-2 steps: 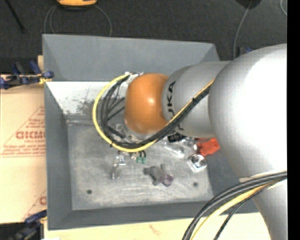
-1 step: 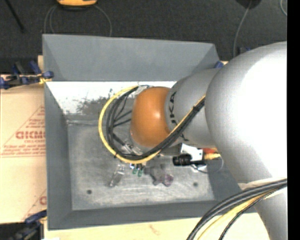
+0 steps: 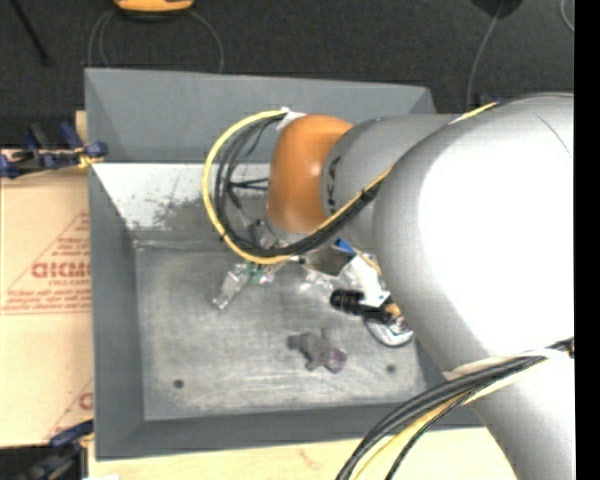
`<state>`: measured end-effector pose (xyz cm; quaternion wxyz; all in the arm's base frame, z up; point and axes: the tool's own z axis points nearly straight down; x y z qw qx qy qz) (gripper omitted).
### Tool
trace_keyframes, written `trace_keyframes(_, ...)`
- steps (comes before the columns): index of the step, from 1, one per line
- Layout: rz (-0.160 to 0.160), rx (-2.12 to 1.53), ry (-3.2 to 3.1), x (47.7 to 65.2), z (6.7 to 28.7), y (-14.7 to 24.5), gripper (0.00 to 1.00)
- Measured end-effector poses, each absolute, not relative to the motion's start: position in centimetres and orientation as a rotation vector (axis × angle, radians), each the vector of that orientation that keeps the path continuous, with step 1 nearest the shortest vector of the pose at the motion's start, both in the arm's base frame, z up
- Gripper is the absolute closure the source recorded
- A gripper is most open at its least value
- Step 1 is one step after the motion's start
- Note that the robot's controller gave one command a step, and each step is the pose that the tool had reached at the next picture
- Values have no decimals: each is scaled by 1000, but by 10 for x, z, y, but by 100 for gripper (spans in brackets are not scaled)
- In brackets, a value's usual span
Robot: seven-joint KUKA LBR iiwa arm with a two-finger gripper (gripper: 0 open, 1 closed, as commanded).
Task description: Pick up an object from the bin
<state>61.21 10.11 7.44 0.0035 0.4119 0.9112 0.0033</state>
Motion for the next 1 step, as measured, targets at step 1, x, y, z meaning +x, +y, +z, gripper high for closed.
trace_keyframes(1,0,788,3033,653,103,106,0)
